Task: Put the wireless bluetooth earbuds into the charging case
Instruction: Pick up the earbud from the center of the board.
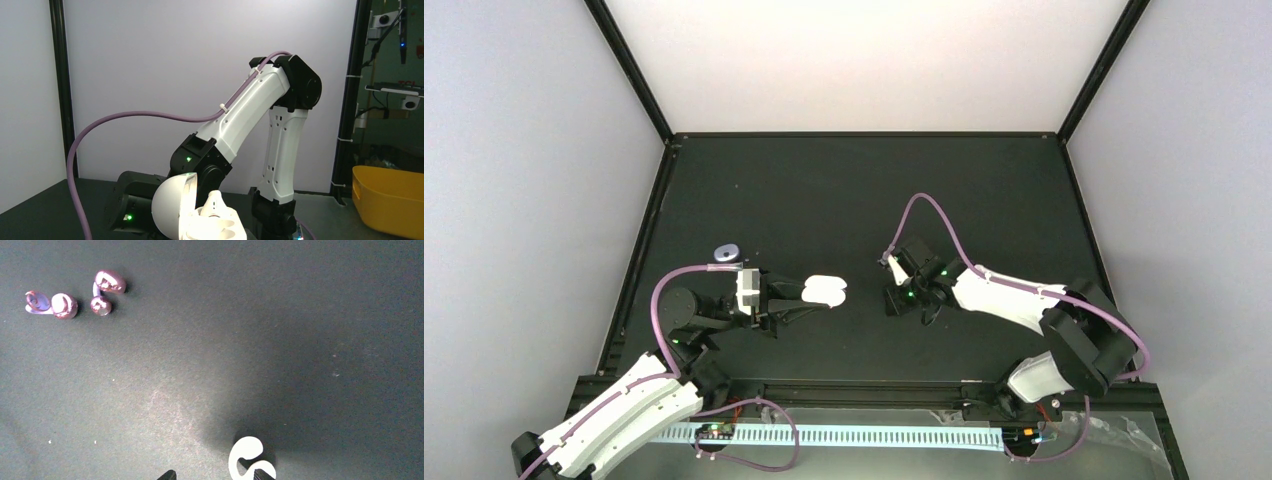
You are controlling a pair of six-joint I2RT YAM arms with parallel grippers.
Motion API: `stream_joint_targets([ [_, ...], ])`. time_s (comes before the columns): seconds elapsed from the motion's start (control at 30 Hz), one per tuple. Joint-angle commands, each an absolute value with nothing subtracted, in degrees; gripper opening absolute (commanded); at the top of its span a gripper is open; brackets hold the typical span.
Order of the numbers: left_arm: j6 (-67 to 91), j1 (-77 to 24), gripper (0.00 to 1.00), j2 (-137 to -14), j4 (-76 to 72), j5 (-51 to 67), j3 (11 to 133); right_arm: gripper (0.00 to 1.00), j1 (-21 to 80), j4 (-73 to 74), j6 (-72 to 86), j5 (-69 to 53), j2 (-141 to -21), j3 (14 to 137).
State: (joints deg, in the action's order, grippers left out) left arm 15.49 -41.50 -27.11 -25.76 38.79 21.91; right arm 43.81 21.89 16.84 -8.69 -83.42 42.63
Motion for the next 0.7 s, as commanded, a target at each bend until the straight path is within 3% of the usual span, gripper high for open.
stream_joint_targets([
  [0.0,14.6,-41.8,0.01,-27.1,-26.5,39.4,22.4,0.40,44.0,22.6,16.8,-4.2,-84.1,43.4],
  [0.3,14.7,-41.8,0.02,-27.0,-26.4,39.4,22.4,0.35,44.0,23.0,16.8,-1.6,-84.3,43.4],
  [0.67,14.8,-41.8,0.02,-27.2,-26.6,39.5,22.4,0.19,44.0,23.0,16.7,-0.2,-84.4,43.4],
])
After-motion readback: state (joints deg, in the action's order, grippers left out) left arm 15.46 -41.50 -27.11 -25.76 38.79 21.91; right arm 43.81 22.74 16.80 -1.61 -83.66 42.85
